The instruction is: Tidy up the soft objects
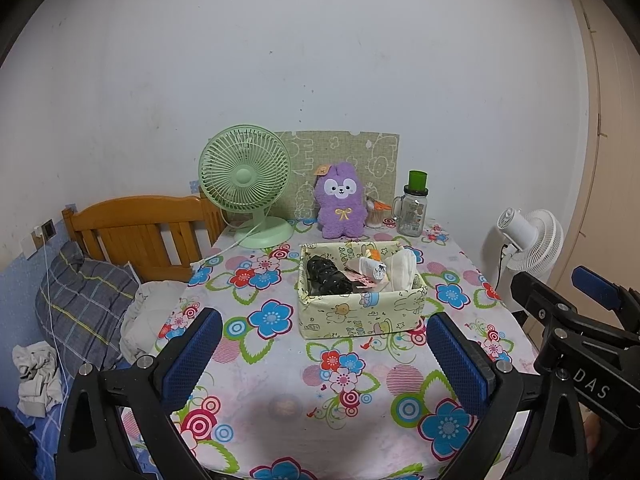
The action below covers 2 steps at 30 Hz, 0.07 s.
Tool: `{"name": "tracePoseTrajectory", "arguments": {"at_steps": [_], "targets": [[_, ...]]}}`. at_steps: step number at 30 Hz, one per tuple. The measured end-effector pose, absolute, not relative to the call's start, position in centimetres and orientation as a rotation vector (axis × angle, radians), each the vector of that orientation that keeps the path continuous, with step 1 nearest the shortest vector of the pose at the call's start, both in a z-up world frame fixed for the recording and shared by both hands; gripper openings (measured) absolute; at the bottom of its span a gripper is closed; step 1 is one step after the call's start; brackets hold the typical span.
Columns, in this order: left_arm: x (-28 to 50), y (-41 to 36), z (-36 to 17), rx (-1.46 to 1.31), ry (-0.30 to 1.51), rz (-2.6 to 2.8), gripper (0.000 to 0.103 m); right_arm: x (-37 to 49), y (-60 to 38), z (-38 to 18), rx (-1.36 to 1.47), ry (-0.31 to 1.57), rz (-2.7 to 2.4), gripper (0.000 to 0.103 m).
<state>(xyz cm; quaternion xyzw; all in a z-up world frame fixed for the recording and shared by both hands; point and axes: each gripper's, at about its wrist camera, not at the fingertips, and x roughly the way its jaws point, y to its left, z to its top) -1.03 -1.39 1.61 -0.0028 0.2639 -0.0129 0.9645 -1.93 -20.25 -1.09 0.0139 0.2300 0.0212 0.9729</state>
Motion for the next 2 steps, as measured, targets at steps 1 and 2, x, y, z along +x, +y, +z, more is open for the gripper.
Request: {"name": "tracePoseTrajectory", "arguments": {"at_steps": [1,2], "targets": [[-1.03,-1.43,1.59,-0.004,0.533,-0.026,0.103,-1.93,-20.24,-1.1,0.028,0.464,0.043,0.089],[-1.02,-1.44,1.59,-0.003,0.533,-0.025,0.103,-1.92,-20.25,-1.1,0.028,0.464,0.043,0.089]]}}
